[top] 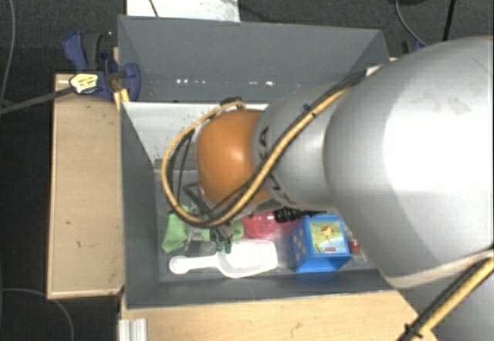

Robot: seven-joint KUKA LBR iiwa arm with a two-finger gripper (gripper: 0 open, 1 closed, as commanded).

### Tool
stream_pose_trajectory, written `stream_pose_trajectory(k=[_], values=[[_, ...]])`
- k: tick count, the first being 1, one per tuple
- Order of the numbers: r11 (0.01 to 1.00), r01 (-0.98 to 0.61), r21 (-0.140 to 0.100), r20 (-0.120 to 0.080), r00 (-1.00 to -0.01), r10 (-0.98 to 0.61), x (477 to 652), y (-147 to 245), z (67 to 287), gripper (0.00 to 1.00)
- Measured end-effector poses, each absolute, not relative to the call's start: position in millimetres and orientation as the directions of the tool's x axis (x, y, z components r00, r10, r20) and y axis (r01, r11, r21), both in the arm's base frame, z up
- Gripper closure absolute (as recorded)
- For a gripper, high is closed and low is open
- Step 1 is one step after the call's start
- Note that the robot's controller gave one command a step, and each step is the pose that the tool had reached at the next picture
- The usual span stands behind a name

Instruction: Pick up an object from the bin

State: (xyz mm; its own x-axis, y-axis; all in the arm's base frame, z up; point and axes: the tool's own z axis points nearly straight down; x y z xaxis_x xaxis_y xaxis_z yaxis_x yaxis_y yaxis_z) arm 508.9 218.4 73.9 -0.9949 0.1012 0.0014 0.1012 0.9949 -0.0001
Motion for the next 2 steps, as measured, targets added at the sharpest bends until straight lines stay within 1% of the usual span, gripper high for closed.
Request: stream_pose_trajectory(k=[1,2], values=[[0.995,0.102,-0.004,0.008,-0.995,0.102,507.3,218,94,1.00],[0.995,0.103,0.000,0.002,-0.995,0.103,509.2,218,117,1.00]])
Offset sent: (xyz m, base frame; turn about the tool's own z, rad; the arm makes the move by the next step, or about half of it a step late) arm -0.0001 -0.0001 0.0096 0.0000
